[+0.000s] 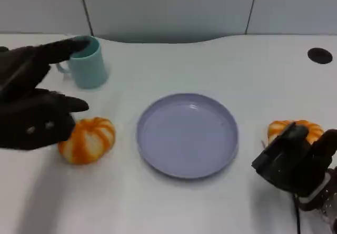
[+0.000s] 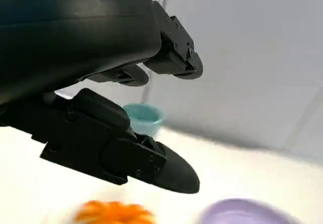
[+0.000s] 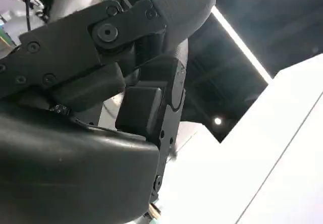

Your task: Grasp the bread from the table and place it into the plate.

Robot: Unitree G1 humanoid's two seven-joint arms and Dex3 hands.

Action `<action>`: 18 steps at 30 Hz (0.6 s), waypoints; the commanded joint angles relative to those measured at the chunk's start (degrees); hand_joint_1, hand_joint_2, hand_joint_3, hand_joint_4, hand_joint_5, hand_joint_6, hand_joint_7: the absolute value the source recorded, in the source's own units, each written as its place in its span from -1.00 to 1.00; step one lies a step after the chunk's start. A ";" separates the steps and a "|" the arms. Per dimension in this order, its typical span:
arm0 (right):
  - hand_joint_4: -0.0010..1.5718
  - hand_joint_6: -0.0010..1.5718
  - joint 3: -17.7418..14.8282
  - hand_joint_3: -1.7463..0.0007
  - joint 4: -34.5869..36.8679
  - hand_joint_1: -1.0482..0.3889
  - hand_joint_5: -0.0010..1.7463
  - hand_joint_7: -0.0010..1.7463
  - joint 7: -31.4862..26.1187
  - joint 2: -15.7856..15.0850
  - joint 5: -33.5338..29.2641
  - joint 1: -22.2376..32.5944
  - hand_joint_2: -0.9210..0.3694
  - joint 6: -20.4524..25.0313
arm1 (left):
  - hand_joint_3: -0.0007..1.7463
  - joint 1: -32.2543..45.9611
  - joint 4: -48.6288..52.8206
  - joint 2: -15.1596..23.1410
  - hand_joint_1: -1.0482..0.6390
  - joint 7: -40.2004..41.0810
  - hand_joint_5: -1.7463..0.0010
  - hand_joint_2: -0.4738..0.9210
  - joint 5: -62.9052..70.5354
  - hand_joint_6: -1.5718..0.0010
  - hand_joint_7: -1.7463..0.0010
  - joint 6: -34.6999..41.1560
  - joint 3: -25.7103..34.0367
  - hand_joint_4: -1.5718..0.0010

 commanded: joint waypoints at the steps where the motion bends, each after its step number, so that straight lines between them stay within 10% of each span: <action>1: 0.99 0.75 -0.29 1.00 -2.37 -0.31 -0.99 -0.99 0.55 -0.70 0.61 -0.50 -0.86 0.98 | -1.00 -9.52 37.82 0.28 -0.47 20.11 0.76 0.70 17.54 0.28 0.97 6.30 -19.23 0.31; 4: 1.00 0.76 -0.29 1.00 -2.78 -0.33 -0.99 -0.99 0.76 -0.69 0.63 -0.26 -0.85 0.65 | -1.00 -11.03 44.08 -2.11 -0.31 23.84 0.10 0.81 17.58 0.00 0.99 7.43 -21.82 0.33; 6: 1.00 0.76 -0.62 1.00 -3.18 -0.36 -0.99 -0.99 0.68 -0.34 0.89 0.10 -0.85 -0.41 | -1.00 -11.96 47.32 -4.15 -0.31 24.44 0.28 0.86 16.74 -0.17 0.98 8.85 -23.35 0.17; 9: 1.00 0.78 -1.07 0.99 -3.93 -0.37 -0.97 -0.99 0.36 0.33 1.43 0.61 -0.86 -1.26 | -1.00 -12.60 50.74 -6.41 -0.15 26.32 -0.01 0.83 14.75 -0.37 0.95 9.50 -25.61 0.08; 18: 1.00 0.78 -1.38 0.99 -4.87 -0.35 -0.98 -0.99 -0.04 0.83 1.71 0.63 -0.89 -2.30 | -1.00 -12.71 51.85 -6.51 0.04 28.32 0.53 0.79 3.69 -0.45 0.99 2.07 -23.91 -0.21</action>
